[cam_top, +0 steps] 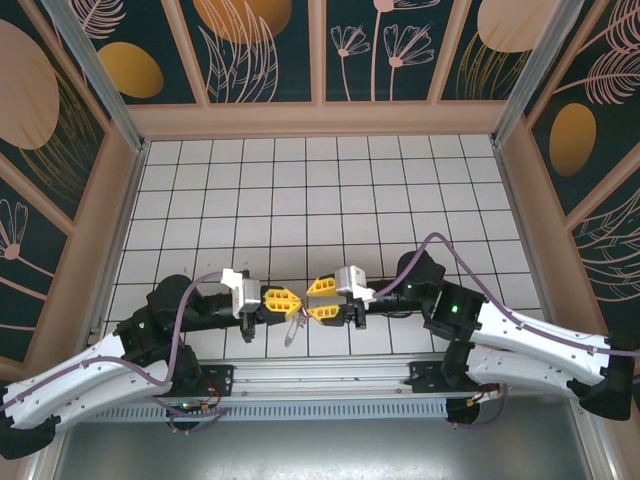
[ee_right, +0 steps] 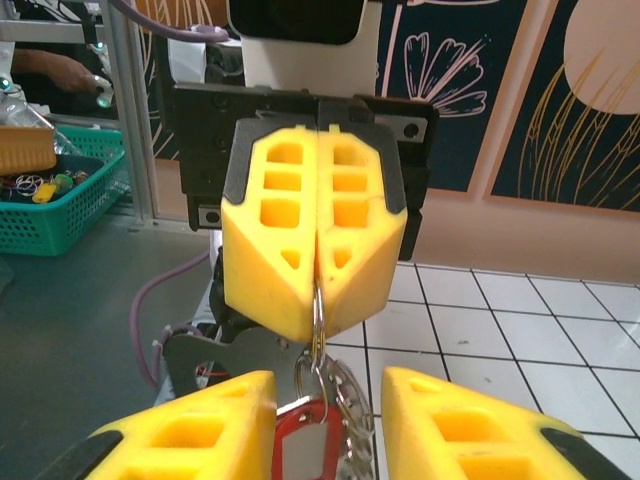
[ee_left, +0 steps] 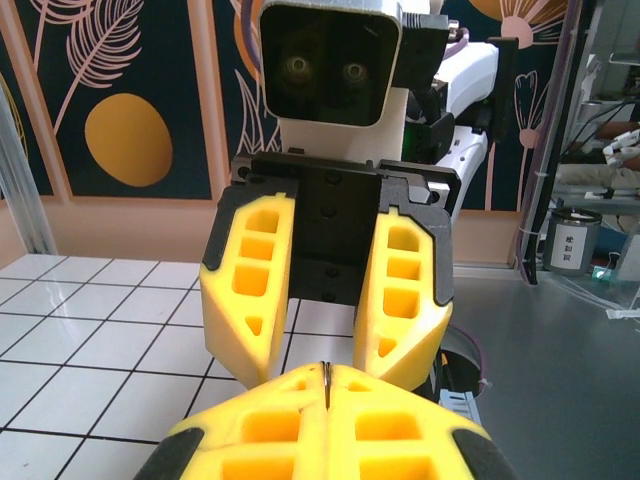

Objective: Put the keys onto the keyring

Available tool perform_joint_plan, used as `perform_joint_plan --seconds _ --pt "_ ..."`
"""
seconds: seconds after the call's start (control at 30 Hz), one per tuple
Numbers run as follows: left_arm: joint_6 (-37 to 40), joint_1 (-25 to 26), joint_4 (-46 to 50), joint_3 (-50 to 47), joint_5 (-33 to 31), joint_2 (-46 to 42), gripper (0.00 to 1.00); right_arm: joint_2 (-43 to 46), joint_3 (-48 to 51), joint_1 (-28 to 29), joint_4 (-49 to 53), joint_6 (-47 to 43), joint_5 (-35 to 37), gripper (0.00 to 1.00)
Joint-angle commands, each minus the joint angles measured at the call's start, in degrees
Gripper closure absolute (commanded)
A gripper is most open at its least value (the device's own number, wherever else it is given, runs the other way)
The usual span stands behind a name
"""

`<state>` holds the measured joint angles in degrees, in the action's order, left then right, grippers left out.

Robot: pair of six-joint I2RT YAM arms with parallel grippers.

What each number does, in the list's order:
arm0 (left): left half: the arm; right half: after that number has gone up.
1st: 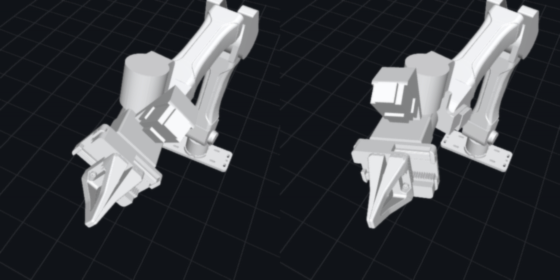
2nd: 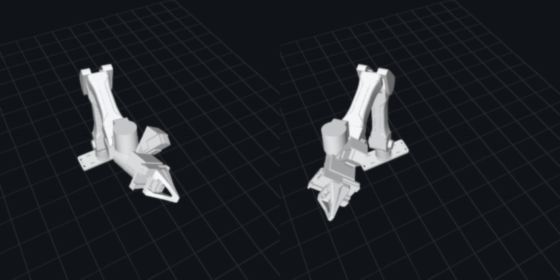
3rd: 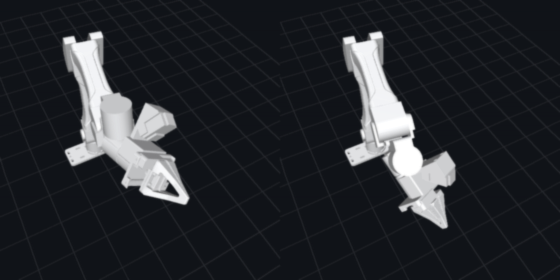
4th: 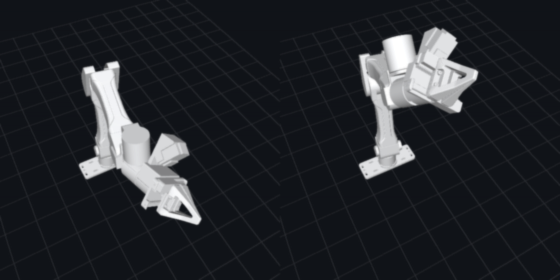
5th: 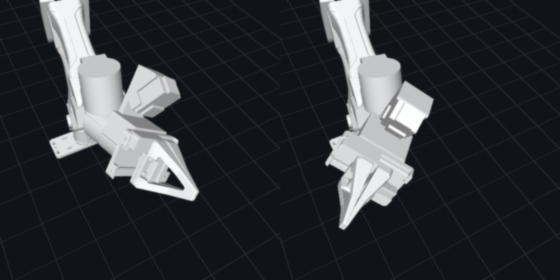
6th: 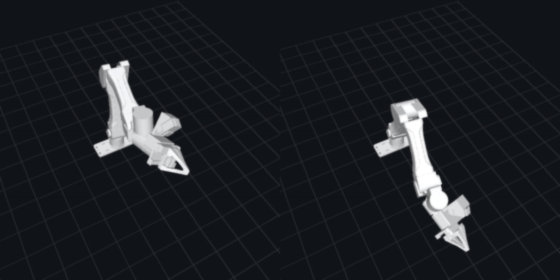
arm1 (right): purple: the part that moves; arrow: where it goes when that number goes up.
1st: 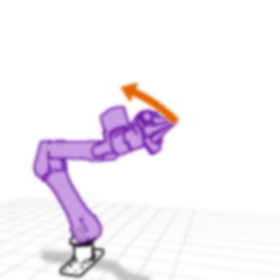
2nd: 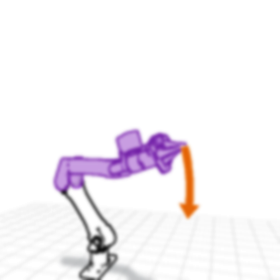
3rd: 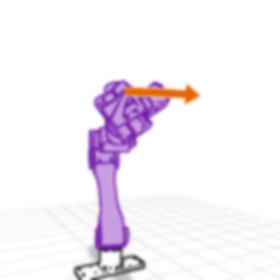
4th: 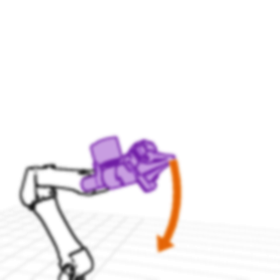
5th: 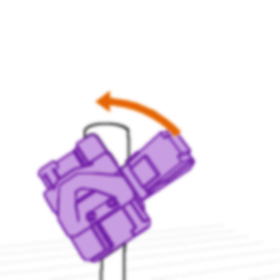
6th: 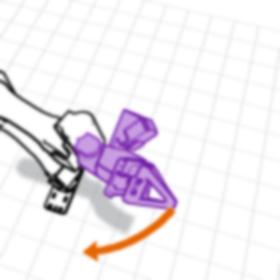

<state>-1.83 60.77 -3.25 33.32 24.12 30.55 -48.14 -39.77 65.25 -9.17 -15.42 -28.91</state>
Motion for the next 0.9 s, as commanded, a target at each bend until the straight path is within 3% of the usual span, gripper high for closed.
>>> perform_joint_plan --seconds 0.0,0.33,0.67,0.87 --pt "-1.0 0.0 -3.3 0.1 1.4 -0.2 1.00 -0.8 0.1 0.4 -4.0 1.0 -2.4 0.69" --pt "-1.0 -0.1 -3.3 0.2 1.6 -0.2 1.00 -2.4 0.0 0.5 -5.0 1.3 -3.4 0.77" --pt "-0.4 0.0 0.4 1.6 0.9 -0.3 1.00 -4.1 -1.1 0.3 -4.6 1.0 -2.6 1.00" --pt "1.7 0.0 9.6 5.0 -1.9 1.9 1.00 -2.5 -2.4 -0.6 -0.1 0.0 1.0 1.00"
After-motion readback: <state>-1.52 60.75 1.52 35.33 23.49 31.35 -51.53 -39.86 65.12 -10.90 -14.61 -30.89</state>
